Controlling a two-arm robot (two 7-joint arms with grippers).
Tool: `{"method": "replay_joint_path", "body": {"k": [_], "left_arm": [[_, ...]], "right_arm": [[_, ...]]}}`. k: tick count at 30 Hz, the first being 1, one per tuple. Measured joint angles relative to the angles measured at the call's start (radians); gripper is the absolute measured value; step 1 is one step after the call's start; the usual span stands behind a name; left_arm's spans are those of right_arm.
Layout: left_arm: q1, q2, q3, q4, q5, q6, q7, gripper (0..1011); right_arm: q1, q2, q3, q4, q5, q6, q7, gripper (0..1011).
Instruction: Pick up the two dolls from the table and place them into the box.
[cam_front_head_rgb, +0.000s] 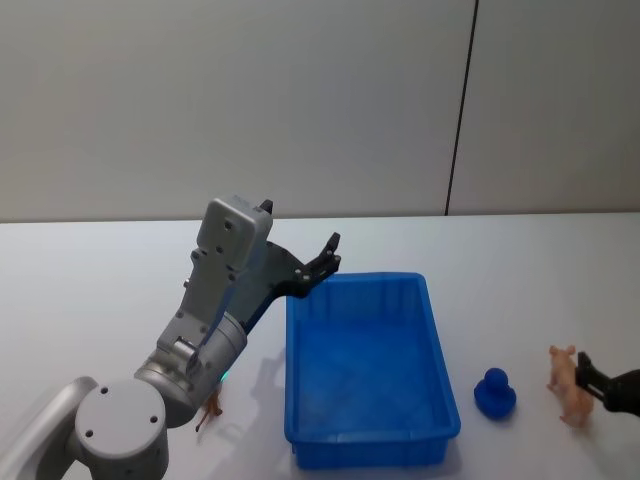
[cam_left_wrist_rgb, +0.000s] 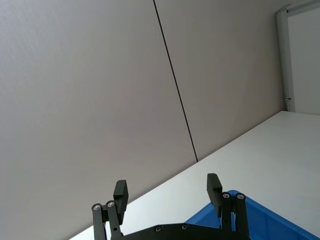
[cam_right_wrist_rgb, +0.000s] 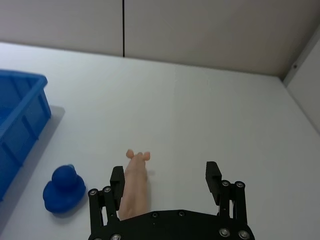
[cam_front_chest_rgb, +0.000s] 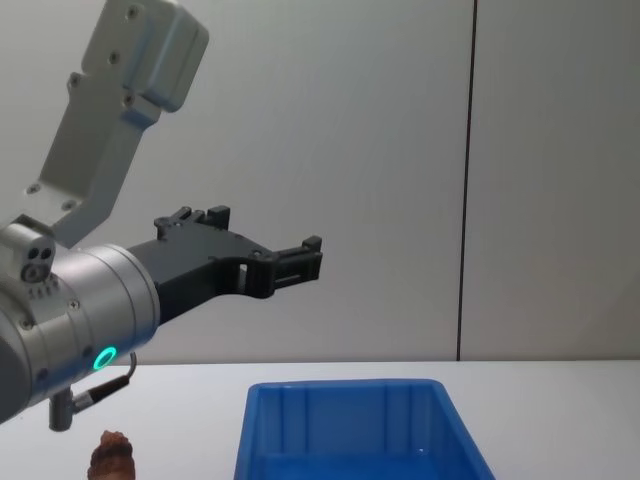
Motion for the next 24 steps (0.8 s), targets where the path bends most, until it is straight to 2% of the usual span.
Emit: {"method": "replay_joint_path", "body": {"k": [6,14,24], "left_arm": [[0.0,0.0,0.0,0.0,0.0,0.0,0.0,1001],[0.0,0.0,0.0,0.0,0.0,0.0,0.0,1001],[0.0,0.0,0.0,0.0,0.0,0.0,0.0,1001]], "right_arm": [[0.057,-0.024,-0.013,0.073,-0.027,0.071,0.06,1001],[0.115,-0.056,-0.03,0.163,-0.049,0.12,0.113,1001],[0.154,-0.088,-0.043,0.235,-0.059,0.152,0.128,1001]]}}
